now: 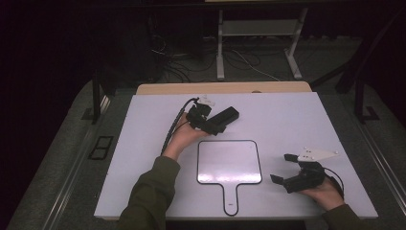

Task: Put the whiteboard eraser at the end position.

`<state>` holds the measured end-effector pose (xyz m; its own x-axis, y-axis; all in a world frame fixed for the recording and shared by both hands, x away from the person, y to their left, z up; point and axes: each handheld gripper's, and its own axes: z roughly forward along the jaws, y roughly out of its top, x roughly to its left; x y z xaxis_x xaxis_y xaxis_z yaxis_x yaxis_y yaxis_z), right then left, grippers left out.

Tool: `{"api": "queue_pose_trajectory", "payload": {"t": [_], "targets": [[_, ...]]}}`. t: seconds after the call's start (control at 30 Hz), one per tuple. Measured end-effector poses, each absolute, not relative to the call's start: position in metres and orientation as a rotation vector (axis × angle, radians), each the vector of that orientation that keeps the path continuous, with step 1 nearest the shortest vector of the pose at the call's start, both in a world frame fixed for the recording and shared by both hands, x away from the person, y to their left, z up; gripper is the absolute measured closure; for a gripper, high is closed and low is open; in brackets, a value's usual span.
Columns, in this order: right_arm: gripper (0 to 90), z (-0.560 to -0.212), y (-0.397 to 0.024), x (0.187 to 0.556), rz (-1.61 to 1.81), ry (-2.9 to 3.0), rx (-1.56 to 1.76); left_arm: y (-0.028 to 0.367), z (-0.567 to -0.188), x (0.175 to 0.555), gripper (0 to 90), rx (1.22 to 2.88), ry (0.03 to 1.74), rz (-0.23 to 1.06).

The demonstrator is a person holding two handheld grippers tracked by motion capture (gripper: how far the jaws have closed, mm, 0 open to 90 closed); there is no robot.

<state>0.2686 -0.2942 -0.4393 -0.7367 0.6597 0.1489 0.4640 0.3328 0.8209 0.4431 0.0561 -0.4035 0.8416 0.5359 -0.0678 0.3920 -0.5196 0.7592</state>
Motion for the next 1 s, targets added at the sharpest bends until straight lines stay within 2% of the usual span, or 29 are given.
{"api": "queue_pose_trajectory", "payload": {"t": [0.7, 1.0], "targets": [[0.0, -0.443, -0.299, 0.267, 1.388, 2.354, 1.076, 0.109, -0.410, 0.346, 0.0, 2.105, 0.634, 0.247], [0.0, -0.445, -0.296, 0.264, 1.393, 2.364, 1.074, 0.142, -0.416, 0.312, 0.0, 1.990, 0.667, 0.251]]}}
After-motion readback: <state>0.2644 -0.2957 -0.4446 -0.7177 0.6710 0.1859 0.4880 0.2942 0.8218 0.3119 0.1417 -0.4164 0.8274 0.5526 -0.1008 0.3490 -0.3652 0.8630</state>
